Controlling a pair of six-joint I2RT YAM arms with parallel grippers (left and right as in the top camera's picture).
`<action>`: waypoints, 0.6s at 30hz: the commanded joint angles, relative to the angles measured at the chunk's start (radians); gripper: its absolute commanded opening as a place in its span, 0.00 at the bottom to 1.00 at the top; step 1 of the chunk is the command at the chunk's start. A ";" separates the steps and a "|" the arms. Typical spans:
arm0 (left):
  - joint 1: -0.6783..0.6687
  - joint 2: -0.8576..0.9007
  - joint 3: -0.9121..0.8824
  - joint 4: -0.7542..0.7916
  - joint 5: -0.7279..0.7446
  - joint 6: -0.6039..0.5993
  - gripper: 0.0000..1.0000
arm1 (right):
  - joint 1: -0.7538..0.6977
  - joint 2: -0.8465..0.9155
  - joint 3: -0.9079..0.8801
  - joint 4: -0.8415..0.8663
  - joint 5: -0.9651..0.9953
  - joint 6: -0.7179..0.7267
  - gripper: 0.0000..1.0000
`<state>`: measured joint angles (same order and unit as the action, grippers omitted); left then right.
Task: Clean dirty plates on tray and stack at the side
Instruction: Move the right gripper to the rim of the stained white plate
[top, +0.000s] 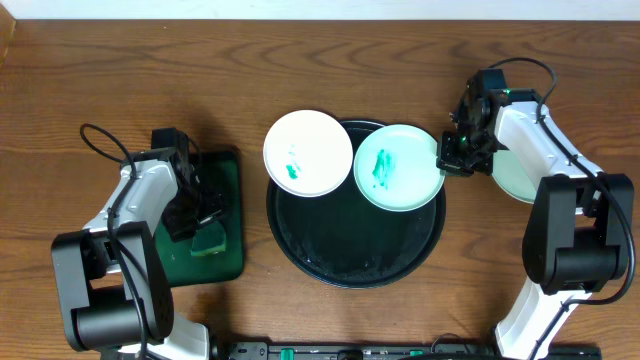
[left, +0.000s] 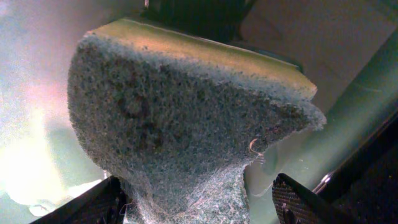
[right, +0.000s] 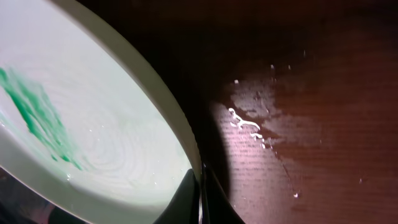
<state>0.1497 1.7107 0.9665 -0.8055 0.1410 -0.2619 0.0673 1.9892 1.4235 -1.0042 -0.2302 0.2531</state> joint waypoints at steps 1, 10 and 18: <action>0.002 0.006 -0.004 0.000 0.005 -0.001 0.75 | 0.006 0.006 -0.005 -0.016 0.024 -0.002 0.01; 0.002 0.006 -0.003 0.000 0.005 -0.001 0.75 | 0.061 0.006 -0.005 -0.117 0.024 -0.124 0.01; 0.002 0.006 -0.003 0.000 0.005 -0.001 0.74 | 0.163 0.006 -0.005 -0.217 0.023 -0.090 0.01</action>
<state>0.1497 1.7107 0.9665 -0.8055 0.1410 -0.2623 0.1997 1.9892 1.4235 -1.1946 -0.2054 0.1509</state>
